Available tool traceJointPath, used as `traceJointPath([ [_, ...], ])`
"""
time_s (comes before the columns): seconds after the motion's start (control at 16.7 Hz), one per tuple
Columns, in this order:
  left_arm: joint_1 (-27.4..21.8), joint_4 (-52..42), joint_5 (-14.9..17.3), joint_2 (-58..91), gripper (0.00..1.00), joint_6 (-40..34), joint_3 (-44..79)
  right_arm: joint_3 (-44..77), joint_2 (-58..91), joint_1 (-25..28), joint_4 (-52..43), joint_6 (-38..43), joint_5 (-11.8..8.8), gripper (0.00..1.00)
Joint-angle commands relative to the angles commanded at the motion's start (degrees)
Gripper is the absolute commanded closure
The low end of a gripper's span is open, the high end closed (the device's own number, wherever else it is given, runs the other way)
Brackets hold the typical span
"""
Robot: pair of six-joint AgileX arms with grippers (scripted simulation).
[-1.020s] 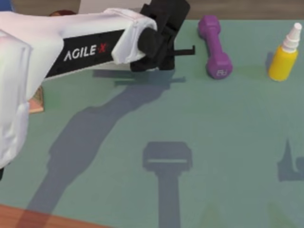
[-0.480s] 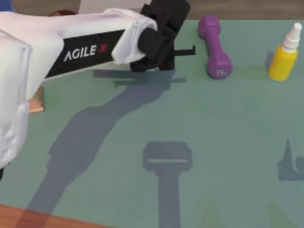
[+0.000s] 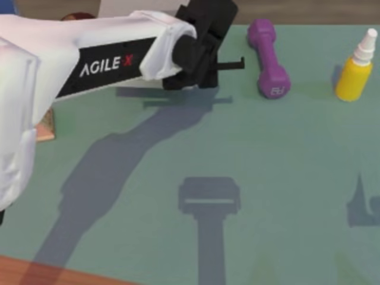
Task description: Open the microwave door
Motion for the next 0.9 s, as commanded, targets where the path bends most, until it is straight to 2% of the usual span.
traceJointPath([
  [0.42,0.67,2.85,1.63,-3.08,1.00,3.34,-4.47,0.00,0.00,0.00,0.00,0.00,0.00,0.00],
  [0.9,0.68,2.85,1.64,-3.09,1.00,3.34,-4.49,0.00,0.00,0.00,0.00,0.00,0.00,0.00],
])
